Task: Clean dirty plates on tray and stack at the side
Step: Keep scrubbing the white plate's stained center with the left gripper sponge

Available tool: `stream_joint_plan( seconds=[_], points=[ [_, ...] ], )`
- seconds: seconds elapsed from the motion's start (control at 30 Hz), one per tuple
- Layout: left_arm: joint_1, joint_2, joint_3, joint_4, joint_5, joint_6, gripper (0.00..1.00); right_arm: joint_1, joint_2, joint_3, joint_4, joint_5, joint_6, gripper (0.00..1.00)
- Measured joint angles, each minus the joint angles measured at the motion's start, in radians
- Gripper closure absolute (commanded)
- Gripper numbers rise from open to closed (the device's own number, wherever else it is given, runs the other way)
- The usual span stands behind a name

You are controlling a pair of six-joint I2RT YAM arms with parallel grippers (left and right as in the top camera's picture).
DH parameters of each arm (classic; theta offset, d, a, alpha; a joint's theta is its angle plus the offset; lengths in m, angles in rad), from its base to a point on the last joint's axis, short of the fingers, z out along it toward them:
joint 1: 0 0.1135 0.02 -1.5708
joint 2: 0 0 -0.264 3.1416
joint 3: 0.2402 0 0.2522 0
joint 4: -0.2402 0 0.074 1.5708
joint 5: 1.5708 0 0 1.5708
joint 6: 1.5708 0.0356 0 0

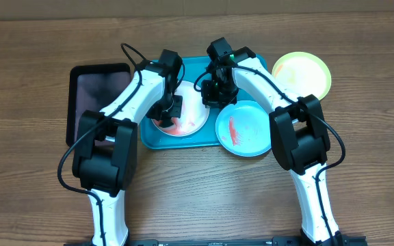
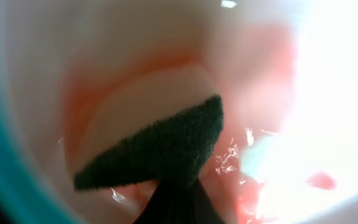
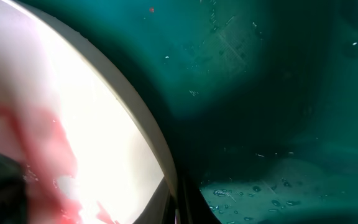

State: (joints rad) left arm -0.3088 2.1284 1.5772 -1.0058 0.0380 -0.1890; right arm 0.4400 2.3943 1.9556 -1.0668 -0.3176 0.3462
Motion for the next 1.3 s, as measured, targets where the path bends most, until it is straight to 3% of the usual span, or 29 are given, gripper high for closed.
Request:
stream_joint_plan(
  seconds=[0.13,0.23,0.43,0.57,0.67,0.83,1.07,1.3],
  points=[
    [0.007,0.0,-0.001,0.102,0.167,0.039,0.96,0.0,0.0,0.0,-0.006,0.0,0.0,0.96],
    [0.003,0.0,-0.002,0.205,0.191,0.024,0.96,-0.001,0.0,0.0,-0.009,0.0,0.002,0.96],
    [-0.007,0.0,-0.002,0.224,-0.042,-0.09,0.96,-0.001,-0.001,0.0,-0.01,0.0,0.002,0.96],
    [-0.01,0.0,-0.002,0.131,-0.21,-0.151,0.96,-0.001,-0.001,0.0,-0.01,0.0,0.002,0.96],
    [-0.01,0.0,-0.001,0.045,-0.231,-0.168,0.96,-0.001,-0.001,0.0,-0.01,-0.001,0.001,0.96],
    [-0.007,0.0,0.0,-0.019,-0.078,-0.134,0.96,0.0,-0.001,0.0,-0.023,-0.006,-0.007,0.96],
    [0.01,0.0,0.008,0.107,0.18,-0.069,0.96,-0.001,-0.001,0.0,-0.027,-0.007,-0.007,0.96],
    [0.033,0.002,0.121,0.092,0.173,-0.066,0.96,-0.001,-0.002,0.0,-0.029,-0.011,-0.006,0.96]
  ],
)
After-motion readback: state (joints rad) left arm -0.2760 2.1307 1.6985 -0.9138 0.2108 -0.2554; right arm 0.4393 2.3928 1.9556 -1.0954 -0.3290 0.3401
